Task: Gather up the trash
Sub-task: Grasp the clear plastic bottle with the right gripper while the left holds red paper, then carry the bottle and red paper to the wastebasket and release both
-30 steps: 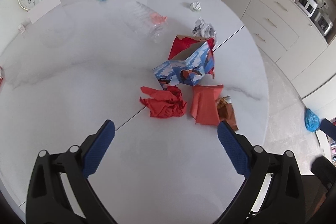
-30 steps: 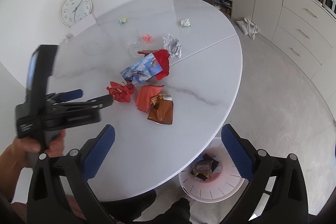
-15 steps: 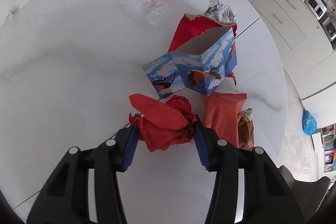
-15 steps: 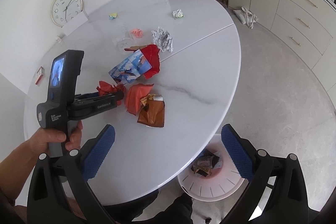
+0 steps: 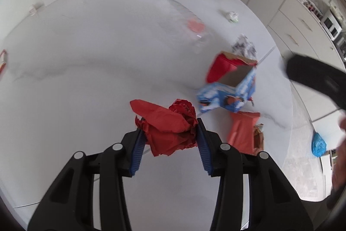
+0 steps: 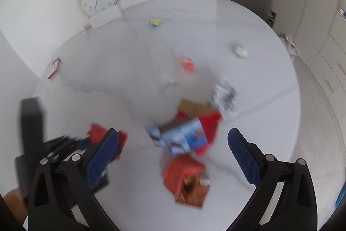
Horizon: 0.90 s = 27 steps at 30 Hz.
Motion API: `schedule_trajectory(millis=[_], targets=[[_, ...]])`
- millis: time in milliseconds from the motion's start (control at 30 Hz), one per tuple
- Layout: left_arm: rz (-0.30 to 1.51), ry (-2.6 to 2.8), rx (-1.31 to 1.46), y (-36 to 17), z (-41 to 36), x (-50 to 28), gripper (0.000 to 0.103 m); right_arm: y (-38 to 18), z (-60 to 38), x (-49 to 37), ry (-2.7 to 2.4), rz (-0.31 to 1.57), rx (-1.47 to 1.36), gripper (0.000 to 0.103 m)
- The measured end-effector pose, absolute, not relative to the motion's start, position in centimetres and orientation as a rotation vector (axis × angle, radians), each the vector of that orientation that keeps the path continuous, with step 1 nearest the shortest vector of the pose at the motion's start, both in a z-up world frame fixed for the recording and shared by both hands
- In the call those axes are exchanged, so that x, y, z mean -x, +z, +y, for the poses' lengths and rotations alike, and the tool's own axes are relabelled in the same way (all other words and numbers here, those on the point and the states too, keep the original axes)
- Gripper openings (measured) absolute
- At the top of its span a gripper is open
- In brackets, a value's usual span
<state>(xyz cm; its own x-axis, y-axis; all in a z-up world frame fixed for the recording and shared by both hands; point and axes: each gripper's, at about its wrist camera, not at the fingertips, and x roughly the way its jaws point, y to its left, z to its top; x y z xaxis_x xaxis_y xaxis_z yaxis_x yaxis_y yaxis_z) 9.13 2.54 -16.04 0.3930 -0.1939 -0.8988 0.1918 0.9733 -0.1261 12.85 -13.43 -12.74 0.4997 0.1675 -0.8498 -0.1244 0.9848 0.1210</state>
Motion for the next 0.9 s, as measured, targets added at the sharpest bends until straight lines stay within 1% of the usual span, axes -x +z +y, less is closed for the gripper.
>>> schedule_trajectory(millis=[233, 333, 400, 433, 467, 500, 533, 700, 900], targets=[[1.116, -0.153, 0.012, -14.1, 8.0, -8.9, 0.044, -18.1, -8.8, -23.7, 0.158, 1.099, 0.073, 0.1], [1.121, -0.135, 0.02, -14.2, 9.7, -8.9, 0.044, -20.4, -7.9, -26.7, 0.111, 1.141, 0.11, 0.1], [1.131, -0.129, 0.032, -14.3, 10.9, -9.2, 0.044, -21.9, -7.2, -28.1, 0.088, 1.171, 0.148, 0.091], [1.136, -0.129, 0.036, -14.4, 11.3, -9.4, 0.044, -22.3, -7.0, -28.4, 0.09, 1.187, 0.157, 0.081], [1.137, -0.129, 0.036, -14.6, 11.6, -9.6, 0.044, -22.8, -6.8, -28.6, 0.094, 1.206, 0.157, 0.069], [1.136, -0.129, 0.033, -14.5, 11.9, -9.5, 0.044, -23.1, -6.7, -28.7, 0.093, 1.215, 0.152, 0.064], [1.131, -0.13, 0.024, -14.5, 12.2, -9.7, 0.044, -23.2, -6.7, -28.7, 0.102, 1.219, 0.133, 0.063], [1.094, -0.132, -0.004, -13.3, 12.2, -10.0, 0.044, -21.1, -6.8, -27.0, 0.107, 1.164, 0.107, 0.063], [1.054, -0.184, -0.039, -10.5, 9.7, -8.4, 0.044, -14.4, -8.7, -20.7, 0.134, 1.041, -0.007, 0.063]])
